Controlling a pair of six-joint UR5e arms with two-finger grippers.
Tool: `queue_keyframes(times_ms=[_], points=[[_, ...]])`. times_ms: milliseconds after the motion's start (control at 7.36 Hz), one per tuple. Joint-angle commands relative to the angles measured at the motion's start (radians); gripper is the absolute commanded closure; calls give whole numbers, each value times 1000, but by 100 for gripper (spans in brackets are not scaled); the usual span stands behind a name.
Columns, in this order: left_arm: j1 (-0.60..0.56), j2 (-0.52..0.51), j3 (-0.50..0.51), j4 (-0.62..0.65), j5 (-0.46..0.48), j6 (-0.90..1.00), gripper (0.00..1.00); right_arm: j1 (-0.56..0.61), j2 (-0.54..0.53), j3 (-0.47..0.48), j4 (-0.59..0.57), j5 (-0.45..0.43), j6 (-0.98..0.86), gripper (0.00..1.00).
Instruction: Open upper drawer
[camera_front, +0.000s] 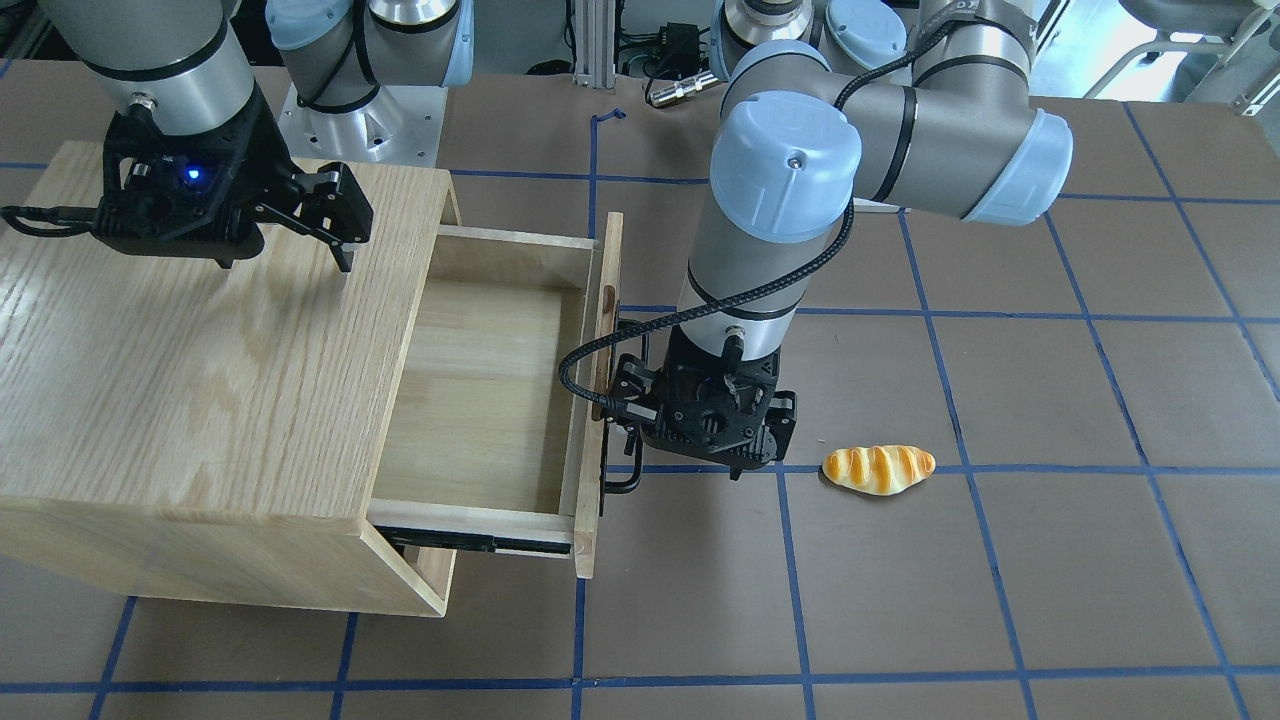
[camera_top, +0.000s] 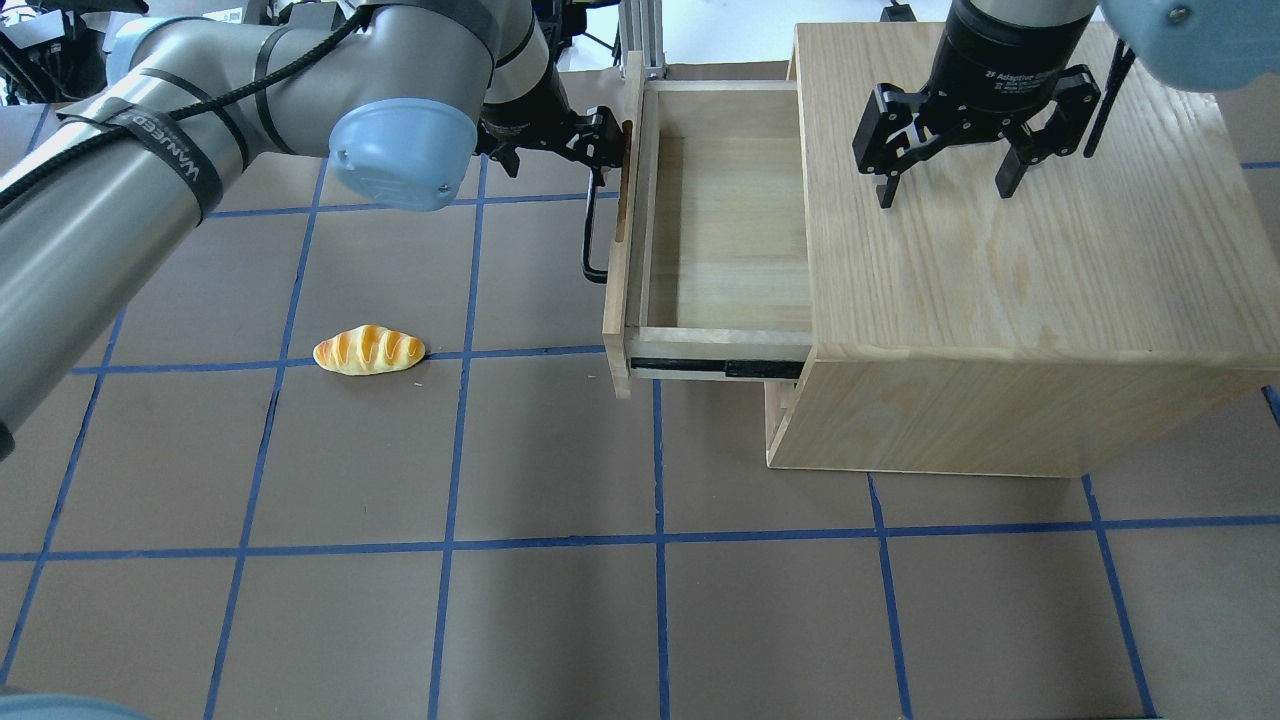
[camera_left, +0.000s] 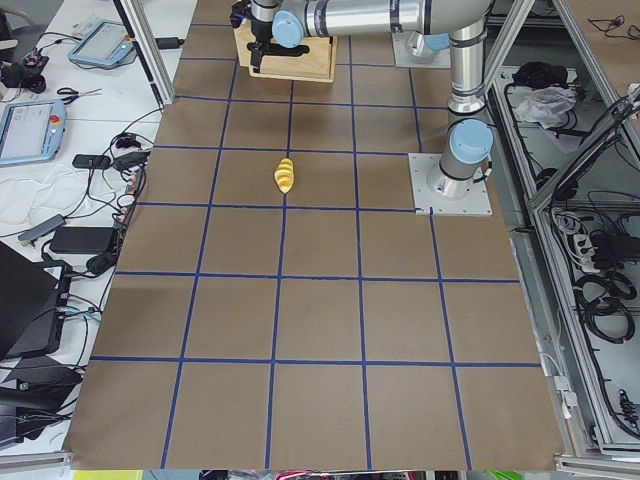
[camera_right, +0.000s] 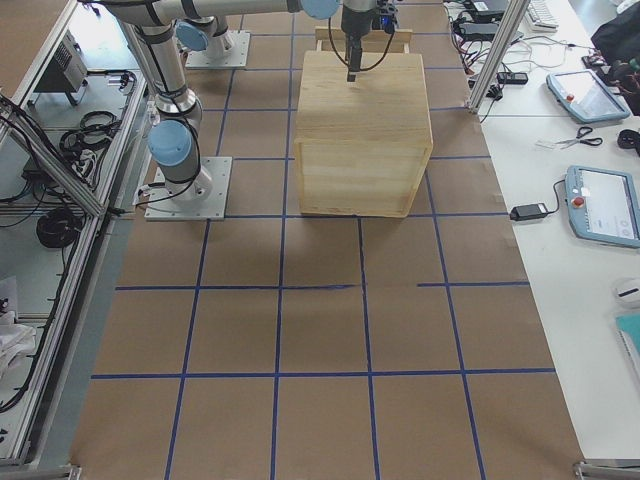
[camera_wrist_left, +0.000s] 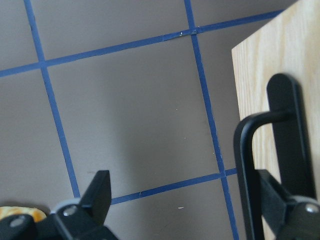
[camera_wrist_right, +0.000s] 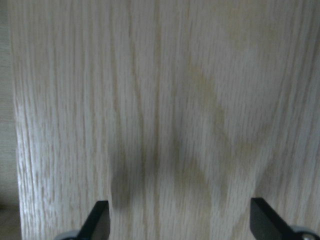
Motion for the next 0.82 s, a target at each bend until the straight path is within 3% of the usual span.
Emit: queue_keyframes(times_ms=[0, 680], points=[[7, 1, 0, -7, 1, 28, 0, 0, 0, 1, 0, 0, 1, 0], [9, 7, 7, -16, 2, 47, 0, 0, 0, 0, 0, 0, 1, 0]])
